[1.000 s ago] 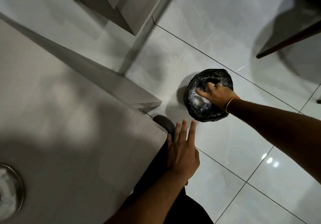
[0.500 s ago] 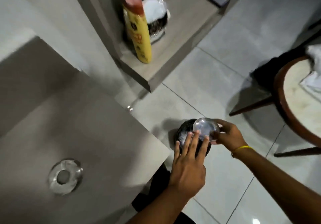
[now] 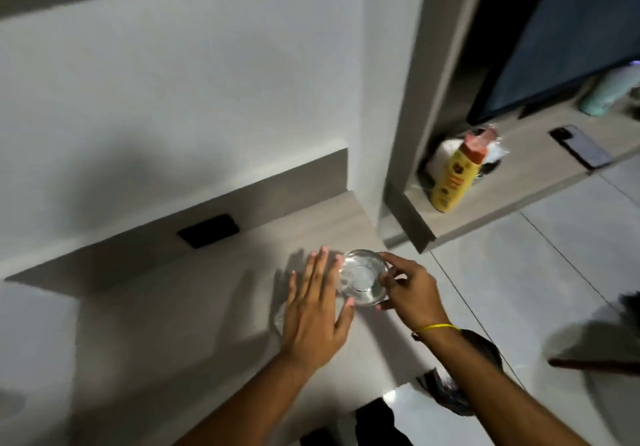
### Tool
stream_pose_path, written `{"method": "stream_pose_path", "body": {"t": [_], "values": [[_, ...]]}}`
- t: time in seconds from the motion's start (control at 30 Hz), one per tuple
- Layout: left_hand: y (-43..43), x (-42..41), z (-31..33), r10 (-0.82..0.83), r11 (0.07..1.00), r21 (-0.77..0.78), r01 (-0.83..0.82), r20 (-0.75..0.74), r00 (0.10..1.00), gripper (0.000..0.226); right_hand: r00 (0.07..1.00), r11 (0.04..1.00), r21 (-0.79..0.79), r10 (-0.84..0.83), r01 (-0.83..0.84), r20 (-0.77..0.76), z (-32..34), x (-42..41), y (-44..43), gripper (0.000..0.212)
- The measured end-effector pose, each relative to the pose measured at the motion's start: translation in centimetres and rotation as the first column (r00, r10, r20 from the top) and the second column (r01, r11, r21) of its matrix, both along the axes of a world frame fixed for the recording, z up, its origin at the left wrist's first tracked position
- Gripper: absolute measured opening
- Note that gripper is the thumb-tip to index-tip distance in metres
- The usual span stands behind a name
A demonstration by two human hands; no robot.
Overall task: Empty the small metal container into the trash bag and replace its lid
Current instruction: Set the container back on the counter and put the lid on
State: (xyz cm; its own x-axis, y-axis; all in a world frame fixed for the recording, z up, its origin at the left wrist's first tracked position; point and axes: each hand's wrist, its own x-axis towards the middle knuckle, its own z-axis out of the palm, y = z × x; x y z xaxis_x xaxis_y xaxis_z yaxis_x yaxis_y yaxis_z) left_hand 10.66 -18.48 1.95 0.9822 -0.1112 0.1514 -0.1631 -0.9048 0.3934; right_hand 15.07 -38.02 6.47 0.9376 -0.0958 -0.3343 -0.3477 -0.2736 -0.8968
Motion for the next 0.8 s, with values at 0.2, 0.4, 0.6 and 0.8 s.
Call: {"method": "stream_pose_path", "body": {"t": [0.2,0.4,0.6,0.8], "values": [[12.3,-4.8,-3.4,0.270,0.963,0.043,-0.268,-0.054,0.961,0.075,0.972,0.966,-0.138,0.205,-0.220,-0.114,-3.4,2.0,13.4,0.026],[16.7,-12.4,-9.8,0.334,0.941,0.137,-0.309,-0.243,0.911,0.078,0.885,0.852,-0.250,0.421,-0.461,-0.197,-8.6,1.1,21.4,0.028],[15.8,-14.7,-12.5,0.411,0.911,0.159,-0.379,-0.329,0.850,0.084,0.822,0.746,-0.347,0.527,-0.568,-0.214,-10.4,0.6,24.4,0.043],[15.2,-15.1,-13.4,0.441,0.897,0.164,-0.410,-0.299,0.846,0.082,0.750,0.586,-0.486,0.600,-0.648,-0.277,-10.3,-0.1,24.3,0.046]]}}
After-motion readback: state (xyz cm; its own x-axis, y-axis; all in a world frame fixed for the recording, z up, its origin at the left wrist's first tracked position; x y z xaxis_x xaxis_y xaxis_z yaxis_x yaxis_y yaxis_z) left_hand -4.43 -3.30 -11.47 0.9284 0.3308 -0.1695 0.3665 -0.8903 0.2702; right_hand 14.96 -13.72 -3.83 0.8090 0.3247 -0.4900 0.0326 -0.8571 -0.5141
